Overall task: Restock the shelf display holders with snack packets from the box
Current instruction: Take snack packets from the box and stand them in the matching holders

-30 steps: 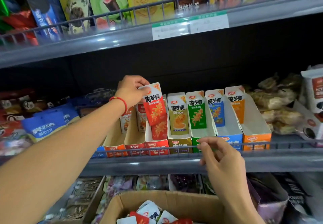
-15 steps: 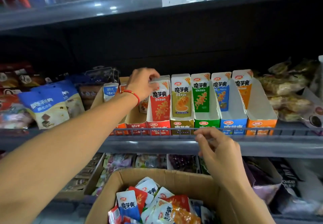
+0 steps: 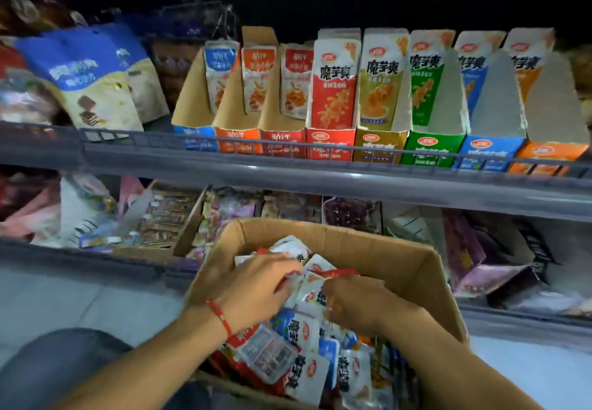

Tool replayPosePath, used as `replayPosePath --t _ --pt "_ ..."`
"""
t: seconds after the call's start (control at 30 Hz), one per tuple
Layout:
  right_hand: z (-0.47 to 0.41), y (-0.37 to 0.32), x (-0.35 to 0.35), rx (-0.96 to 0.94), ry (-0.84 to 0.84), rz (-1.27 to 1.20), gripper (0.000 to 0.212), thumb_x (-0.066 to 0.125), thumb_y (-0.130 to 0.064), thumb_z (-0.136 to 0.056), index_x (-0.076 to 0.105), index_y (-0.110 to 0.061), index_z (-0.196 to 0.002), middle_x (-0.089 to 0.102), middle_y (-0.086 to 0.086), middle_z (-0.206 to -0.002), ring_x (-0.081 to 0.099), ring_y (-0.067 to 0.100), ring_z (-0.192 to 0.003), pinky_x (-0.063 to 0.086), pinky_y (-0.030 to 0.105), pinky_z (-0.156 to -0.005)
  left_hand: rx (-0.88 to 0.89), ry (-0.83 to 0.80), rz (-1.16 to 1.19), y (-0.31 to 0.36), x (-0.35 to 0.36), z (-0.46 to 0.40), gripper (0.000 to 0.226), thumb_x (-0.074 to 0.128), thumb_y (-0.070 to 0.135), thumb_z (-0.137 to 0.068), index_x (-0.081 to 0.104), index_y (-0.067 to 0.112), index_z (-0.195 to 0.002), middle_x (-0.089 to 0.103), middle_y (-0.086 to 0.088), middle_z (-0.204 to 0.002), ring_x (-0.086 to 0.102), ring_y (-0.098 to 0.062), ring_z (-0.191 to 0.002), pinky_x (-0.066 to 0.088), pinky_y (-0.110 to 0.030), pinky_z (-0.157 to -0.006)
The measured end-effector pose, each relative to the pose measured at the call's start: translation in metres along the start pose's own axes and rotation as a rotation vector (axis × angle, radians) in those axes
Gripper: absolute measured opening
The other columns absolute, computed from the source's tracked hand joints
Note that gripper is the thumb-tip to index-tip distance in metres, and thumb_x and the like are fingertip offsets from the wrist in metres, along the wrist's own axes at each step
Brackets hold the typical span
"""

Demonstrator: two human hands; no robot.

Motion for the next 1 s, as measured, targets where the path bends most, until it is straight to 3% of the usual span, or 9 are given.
replayPosePath --t 0.1,0.3,0.47,0.57,0.67,0.77,0.87,0.93,1.0 --pt "-0.010 0.012 0.017 0.091 0.022 -0.030 0.038 0.060 -0.032 -0.098 0.057 -0.020 -0.134 0.058 0.008 -0.139 0.057 0.031 -0.126 0.050 0.044 -0.100 -0.035 -0.182 -0.091 -0.013 0.028 0.011 0.044 0.059 0.023 -0.093 0.052 0.043 -0.132 0.062 0.010 -0.129 0.057 -0.016 -0.120 0.053 -0.042 -0.094" --pt "-0.023 0.023 0.039 0.215 0.068 -0.195 0.028 0.069 -0.030 -0.095 0.060 -0.017 -0.118 0.063 0.005 -0.116 0.061 0.025 -0.111 0.047 0.032 -0.088 -0.010 -0.098 -0.187 -0.022 0.005 0.014 0.034 0.054 0.033 -0.099 0.056 0.038 -0.133 0.063 0.012 -0.131 0.055 -0.011 -0.122 0.043 -0.034 -0.104" --pt "-0.027 0.028 0.047 0.259 0.044 -0.326 0.021 0.075 -0.028 -0.091 0.056 -0.028 -0.084 0.058 -0.008 -0.086 0.059 0.015 -0.087 0.048 0.030 -0.077 -0.037 -0.057 -0.181 -0.025 -0.003 0.016 0.030 0.054 0.037 -0.098 0.057 0.040 -0.128 0.066 0.016 -0.125 0.059 -0.007 -0.117 0.045 -0.035 -0.103" --pt "-0.019 0.019 0.022 0.207 0.118 -0.305 0.011 0.071 -0.020 -0.094 0.064 -0.020 -0.085 0.063 -0.005 -0.086 0.062 0.015 -0.085 0.045 0.026 -0.071 -0.067 -0.036 -0.146 -0.023 -0.010 0.016 0.031 0.056 0.038 -0.098 0.058 0.040 -0.128 0.066 0.017 -0.128 0.059 -0.005 -0.119 0.044 -0.030 -0.105" --pt "0.001 0.019 -0.018 0.222 0.226 -0.345 0.011 0.064 -0.023 -0.099 0.062 -0.027 -0.088 0.070 -0.006 -0.091 0.067 0.012 -0.081 0.052 0.028 -0.071 -0.097 0.022 -0.137 -0.019 -0.019 0.016 0.033 0.055 0.043 -0.095 0.056 0.043 -0.128 0.065 0.022 -0.128 0.057 0.001 -0.121 0.042 -0.029 -0.107" --pt "0.029 0.024 -0.063 0.194 0.380 -0.453 0.009 0.066 -0.026 -0.099 0.064 -0.029 -0.090 0.075 -0.006 -0.091 0.070 0.010 -0.080 0.059 0.033 -0.075 -0.119 0.054 -0.037 -0.009 -0.028 0.014 0.047 0.057 0.048 -0.096 0.047 0.043 -0.141 0.058 0.021 -0.138 0.049 0.002 -0.129 0.028 -0.009 -0.102" --pt "0.055 0.025 -0.091 0.147 0.455 -0.656 0.007 0.066 -0.021 -0.099 0.065 -0.021 -0.092 0.078 -0.005 -0.083 0.073 0.010 -0.071 0.055 0.026 -0.061 -0.169 -0.044 0.255 -0.003 -0.017 0.011 0.074 0.070 0.052 -0.089 0.035 0.037 -0.152 0.042 0.025 -0.145 0.037 0.006 -0.136 0.015 0.013 -0.088" --pt "0.062 0.025 -0.091 0.120 0.448 -0.872 0.006 0.065 -0.017 -0.100 0.066 -0.012 -0.096 0.079 0.003 -0.082 0.073 0.017 -0.071 0.055 0.030 -0.062 -0.179 -0.144 0.568 0.003 0.000 0.009 0.075 0.080 0.051 -0.080 0.043 0.040 -0.144 0.048 0.026 -0.144 0.046 0.009 -0.131 0.030 -0.002 -0.106" --pt "0.065 0.024 -0.088 0.103 0.448 -1.050 0.011 0.063 -0.017 -0.101 0.067 -0.007 -0.099 0.078 0.013 -0.085 0.072 0.028 -0.076 0.057 0.041 -0.070 -0.208 -0.198 0.798 0.004 0.016 0.007 0.057 0.084 0.041 -0.079 0.057 0.035 -0.129 0.070 0.013 -0.127 0.066 -0.006 -0.118 0.051 -0.036 -0.107"
Point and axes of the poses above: each hand's wrist, its own z-axis away from the middle knuckle, its own x-axis out of the palm, y = z × x, the point moved 9 cm from there along -z, towards the middle knuckle
